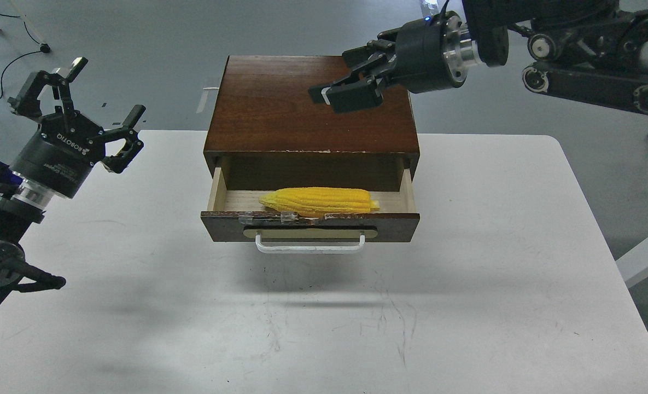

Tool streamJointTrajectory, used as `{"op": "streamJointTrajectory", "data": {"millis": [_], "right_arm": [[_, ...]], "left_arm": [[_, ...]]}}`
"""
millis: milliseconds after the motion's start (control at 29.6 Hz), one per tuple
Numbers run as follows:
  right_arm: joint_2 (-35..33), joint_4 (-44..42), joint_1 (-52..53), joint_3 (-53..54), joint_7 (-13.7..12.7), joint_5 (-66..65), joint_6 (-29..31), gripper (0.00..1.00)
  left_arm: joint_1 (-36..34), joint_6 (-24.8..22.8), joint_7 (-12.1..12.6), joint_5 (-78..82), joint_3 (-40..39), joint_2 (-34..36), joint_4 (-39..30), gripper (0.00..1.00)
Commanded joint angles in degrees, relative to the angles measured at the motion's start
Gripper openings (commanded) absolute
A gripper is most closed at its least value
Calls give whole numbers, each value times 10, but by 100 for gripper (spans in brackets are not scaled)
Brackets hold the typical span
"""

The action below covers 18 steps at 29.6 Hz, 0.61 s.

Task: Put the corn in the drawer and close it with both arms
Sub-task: 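Withdraw the right gripper up and back to its side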

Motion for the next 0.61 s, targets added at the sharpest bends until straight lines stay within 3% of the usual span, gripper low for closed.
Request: {"op": "streamJointTrajectory", "data": {"millis": [0, 236, 574], "right_arm": [[-52, -8, -156, 149, 0, 37, -3, 96], [-47, -54, -421, 384, 0, 153, -3, 96], [-25, -74, -529, 406, 0, 324, 16, 99]], "left_arm": [[1, 0, 1, 1, 3, -2, 0, 100], [5, 0, 0, 19, 5, -8, 0, 100], [12, 0, 0, 26, 5, -20, 0, 100]]}}
